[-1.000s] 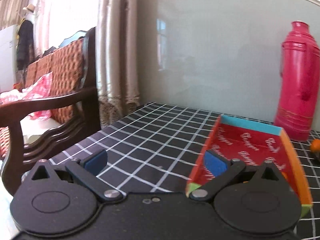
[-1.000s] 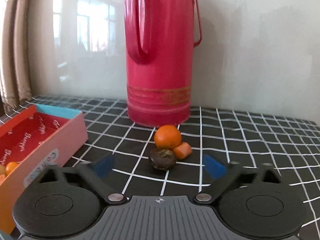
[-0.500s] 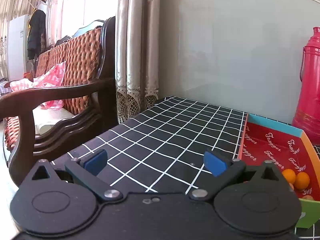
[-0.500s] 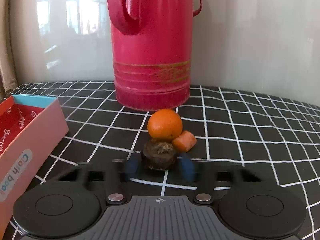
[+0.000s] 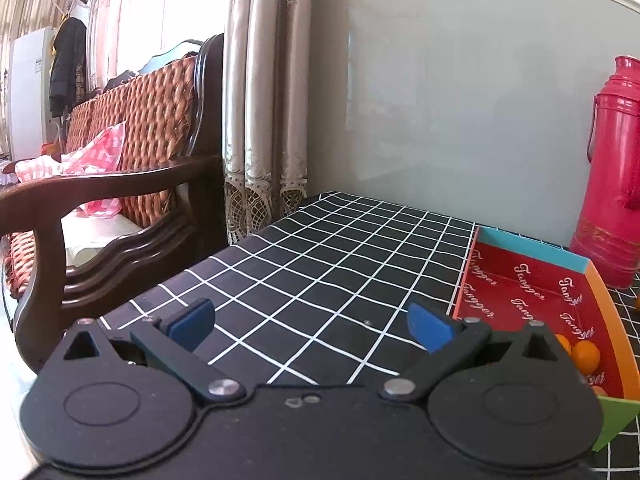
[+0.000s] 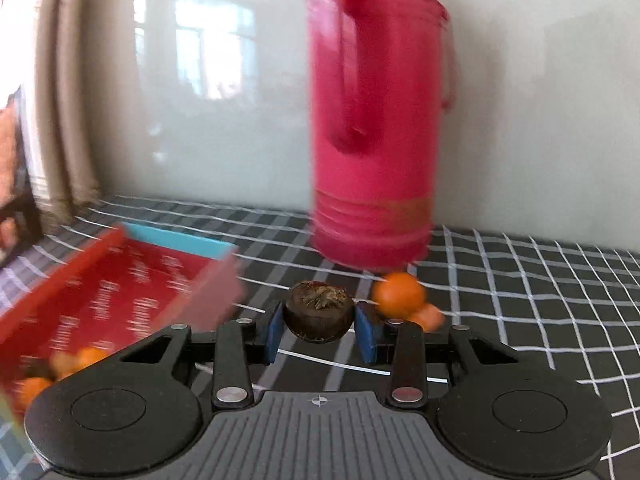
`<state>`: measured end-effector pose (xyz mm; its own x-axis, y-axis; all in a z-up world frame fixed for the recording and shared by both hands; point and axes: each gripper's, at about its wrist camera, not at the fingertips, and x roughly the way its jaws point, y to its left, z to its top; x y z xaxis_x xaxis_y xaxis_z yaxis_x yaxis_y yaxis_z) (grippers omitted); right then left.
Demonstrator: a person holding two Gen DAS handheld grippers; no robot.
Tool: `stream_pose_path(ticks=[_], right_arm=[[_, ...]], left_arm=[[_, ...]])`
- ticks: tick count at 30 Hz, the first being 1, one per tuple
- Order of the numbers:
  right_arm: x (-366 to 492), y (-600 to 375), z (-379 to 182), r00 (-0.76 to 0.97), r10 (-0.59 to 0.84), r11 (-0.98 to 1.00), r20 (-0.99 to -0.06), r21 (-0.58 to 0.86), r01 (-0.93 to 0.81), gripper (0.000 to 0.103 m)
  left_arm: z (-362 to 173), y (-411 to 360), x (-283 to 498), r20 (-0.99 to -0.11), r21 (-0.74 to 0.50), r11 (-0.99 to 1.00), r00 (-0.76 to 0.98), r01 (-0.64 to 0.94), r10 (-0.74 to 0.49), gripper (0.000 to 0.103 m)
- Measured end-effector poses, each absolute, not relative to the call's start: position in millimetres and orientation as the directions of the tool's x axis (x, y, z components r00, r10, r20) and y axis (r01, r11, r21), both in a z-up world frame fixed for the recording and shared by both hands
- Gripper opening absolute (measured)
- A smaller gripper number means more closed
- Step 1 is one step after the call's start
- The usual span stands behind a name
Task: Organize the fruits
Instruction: 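Carry the dark brown fruit into the red box and open the right gripper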
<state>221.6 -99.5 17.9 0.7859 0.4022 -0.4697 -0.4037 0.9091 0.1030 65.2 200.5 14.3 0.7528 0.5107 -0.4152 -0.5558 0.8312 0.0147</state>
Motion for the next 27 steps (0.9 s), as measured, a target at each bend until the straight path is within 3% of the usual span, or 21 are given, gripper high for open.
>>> stream_pose_path(ticks=[6, 14, 15, 16, 18, 23, 27], right_arm=[[191, -55, 29, 0.745, 0.509, 0.845, -0.431, 0.087, -0.528, 0.039], [177, -13, 25, 0.684, 0.575, 0.789, -0.448, 0.081, -0.610, 0.039], [175, -8, 24, 0.679, 0.581, 0.780, -0.449, 0.069, -0.622, 0.041], [174, -5, 23, 0.694, 0.566, 0.788, -0.445, 0.043, -0.614, 0.067], [164, -9, 26, 0.753, 0.549, 0.809, -0.364, 0.002, -0.588, 0.103], [167, -37, 36, 0.826, 0.492, 0.861, -0.276, 0.014, -0.508, 0.103], [180, -76, 36, 0.862, 0.423, 0.905, -0.279, 0.091, -0.415, 0.103]], left_arm=[[16, 200, 61, -0.414, 0.022, 0.828, 0.749, -0.560, 0.518, 0.097], [16, 208, 57, -0.422, 0.021, 0.823, 0.742, -0.567, 0.521, 0.097], [16, 208, 56, -0.422, 0.021, 0.823, 0.741, -0.568, 0.522, 0.097], [16, 209, 56, -0.422, 0.019, 0.823, 0.742, -0.568, 0.521, 0.097], [16, 210, 56, -0.424, 0.013, 0.824, 0.743, -0.566, 0.517, 0.097], [17, 209, 55, -0.423, 0.013, 0.830, 0.749, -0.558, 0.510, 0.097], [19, 204, 56, -0.415, 0.001, 0.838, 0.762, -0.546, 0.497, 0.097]])
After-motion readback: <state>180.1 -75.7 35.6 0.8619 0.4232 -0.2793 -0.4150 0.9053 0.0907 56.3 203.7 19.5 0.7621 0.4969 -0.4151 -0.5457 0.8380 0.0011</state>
